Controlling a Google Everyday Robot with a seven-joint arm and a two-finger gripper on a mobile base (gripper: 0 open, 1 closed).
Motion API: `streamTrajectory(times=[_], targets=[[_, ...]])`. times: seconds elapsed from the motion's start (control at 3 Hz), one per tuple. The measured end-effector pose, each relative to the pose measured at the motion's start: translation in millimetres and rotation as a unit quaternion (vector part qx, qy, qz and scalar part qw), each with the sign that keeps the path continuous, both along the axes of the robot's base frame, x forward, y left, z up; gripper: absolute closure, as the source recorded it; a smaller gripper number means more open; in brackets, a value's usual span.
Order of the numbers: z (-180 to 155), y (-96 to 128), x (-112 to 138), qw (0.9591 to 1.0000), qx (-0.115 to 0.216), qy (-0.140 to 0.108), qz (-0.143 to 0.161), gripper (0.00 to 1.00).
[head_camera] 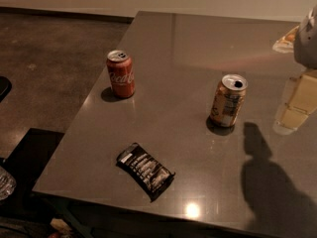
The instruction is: Move orange can near coke can
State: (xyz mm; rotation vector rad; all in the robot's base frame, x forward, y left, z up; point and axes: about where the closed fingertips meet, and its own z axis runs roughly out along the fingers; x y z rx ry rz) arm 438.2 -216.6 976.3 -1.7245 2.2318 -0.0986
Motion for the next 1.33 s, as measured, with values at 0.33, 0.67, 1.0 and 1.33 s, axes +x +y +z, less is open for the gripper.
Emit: streamTrajectory(times=[0.33, 0.67, 1.0, 1.33], targets=[[0.6, 0.3, 0.8, 1.0, 0.0, -0.001, -0.001, 0.0], [-4.8, 5.3, 9.5, 0.9998, 0.019, 0.002, 0.0, 0.0], [-18.7, 16.0, 23.8, 0.9989, 0.047, 0.005, 0.004, 0.0], [-32.6, 30.0, 38.3, 0.9974, 0.071, 0.007, 0.012, 0.0]])
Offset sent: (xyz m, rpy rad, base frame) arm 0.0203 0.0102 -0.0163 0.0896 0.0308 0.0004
